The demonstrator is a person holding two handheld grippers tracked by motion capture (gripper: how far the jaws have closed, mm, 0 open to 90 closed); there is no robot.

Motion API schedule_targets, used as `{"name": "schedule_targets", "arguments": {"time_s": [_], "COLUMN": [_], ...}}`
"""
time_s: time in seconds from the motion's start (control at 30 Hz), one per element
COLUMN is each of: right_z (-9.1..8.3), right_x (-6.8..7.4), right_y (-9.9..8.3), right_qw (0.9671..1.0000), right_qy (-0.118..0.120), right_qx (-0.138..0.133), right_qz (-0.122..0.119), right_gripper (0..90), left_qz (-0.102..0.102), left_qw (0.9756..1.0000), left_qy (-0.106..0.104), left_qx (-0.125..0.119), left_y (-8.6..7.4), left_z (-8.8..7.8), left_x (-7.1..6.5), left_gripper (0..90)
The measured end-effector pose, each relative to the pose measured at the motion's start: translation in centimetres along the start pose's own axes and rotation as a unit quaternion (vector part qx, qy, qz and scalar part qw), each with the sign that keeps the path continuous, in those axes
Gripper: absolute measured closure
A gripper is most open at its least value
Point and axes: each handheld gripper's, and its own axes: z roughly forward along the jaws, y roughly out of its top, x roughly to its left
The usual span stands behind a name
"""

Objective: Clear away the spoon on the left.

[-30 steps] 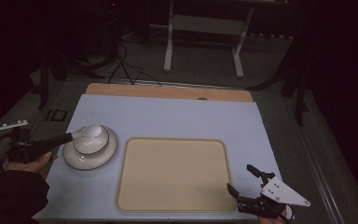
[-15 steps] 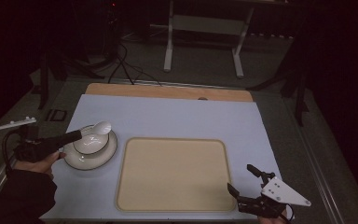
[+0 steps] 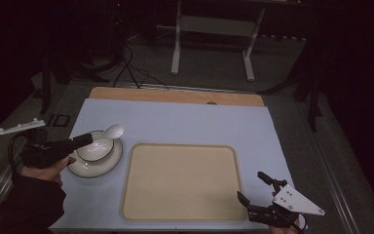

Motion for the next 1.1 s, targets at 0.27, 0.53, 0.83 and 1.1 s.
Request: {"name": "schedule_targets", "arguments": {"time_s": [0.27, 0.53, 0.83, 1.1], "right_z": [0.1, 0.1, 0.1, 0.1], "right_x": [0.0, 0.0, -0.1, -0.1], "right_y": [0.0, 0.0, 0.0, 0.0], "right_qw": [1.0000, 1.0000, 1.0000, 1.0000], "right_qy": [0.001, 0.003, 0.002, 0.001], "right_qx": [0.000, -0.001, -0.002, -0.003], "right_qz": [0.000, 0.001, 0.000, 0.002], "right_gripper": [13.4, 13.4, 13.4, 13.4], "left_qz": [0.010, 0.021, 0.030, 0.042], "left_qw": [0.9999, 0.9997, 0.9993, 0.9990], "left_qy": [-0.007, -0.008, -0.017, -0.014], "left_qx": [-0.001, 0.006, 0.014, 0.006], "left_y": [0.0, 0.2, -0.4, -0.7], "left_z": [0.5, 1.1, 2.1, 2.7], "left_x": [-1.3, -2.4, -3.5, -4.8], "left_gripper": [85.7, 85.7, 85.7, 85.7]}}
